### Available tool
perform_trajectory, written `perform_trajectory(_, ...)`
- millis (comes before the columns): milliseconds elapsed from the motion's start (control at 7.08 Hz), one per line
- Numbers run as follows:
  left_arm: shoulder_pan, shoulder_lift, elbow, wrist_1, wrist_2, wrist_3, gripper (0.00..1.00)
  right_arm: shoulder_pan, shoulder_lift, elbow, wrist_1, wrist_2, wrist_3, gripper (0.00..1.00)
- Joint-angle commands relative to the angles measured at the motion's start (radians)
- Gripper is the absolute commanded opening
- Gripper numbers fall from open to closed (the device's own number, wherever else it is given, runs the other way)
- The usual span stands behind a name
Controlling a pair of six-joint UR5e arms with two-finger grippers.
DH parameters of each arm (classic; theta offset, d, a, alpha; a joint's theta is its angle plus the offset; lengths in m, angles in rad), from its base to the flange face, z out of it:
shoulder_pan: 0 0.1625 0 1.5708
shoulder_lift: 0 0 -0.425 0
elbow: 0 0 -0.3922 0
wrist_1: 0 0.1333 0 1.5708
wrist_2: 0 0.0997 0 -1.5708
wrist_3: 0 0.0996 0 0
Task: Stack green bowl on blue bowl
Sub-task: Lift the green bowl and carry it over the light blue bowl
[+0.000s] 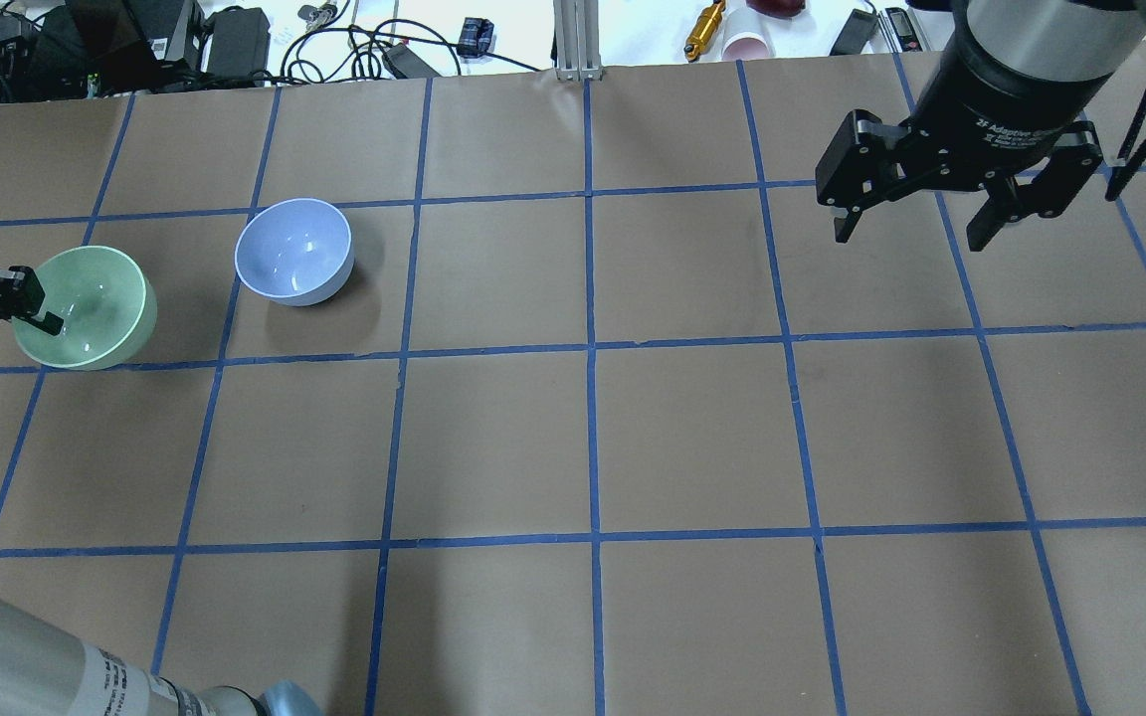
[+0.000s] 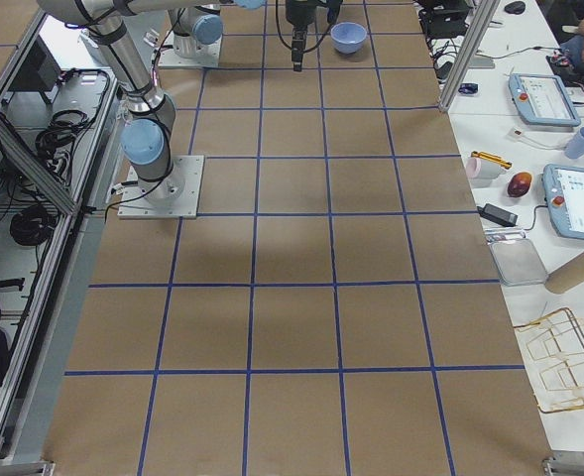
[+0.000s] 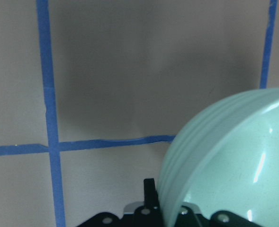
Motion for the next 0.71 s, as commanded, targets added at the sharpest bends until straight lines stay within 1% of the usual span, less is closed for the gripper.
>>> perform_trajectory(0,-0.078,0.005,0.099,-0.094,-0.017,-0.089,0.00,0.000,0.000,0.000,-0.001,0.000,0.000,1.00)
perform_trajectory(141,-0.118,0.005,0.136,-0.111,-0.017,-0.146,0.00,0.000,0.000,0.000,-0.001,0.000,0.000,1.00)
perform_trajectory(282,-0.143,0.000,0.137,-0.111,-0.036,-0.172,0.00,0.000,0.000,0.000,0.001,0.000,0.000,1.00)
perform_trajectory(424,-0.192,-0.008,0.132,-0.100,-0.081,-0.276,0.00,0.000,0.000,0.000,0.001,0.000,0.000,1.00)
perform_trajectory(565,-0.267,-0.011,0.132,-0.073,-0.077,-0.327,0.00,0.000,0.000,0.000,-0.001,0.000,0.000,1.00)
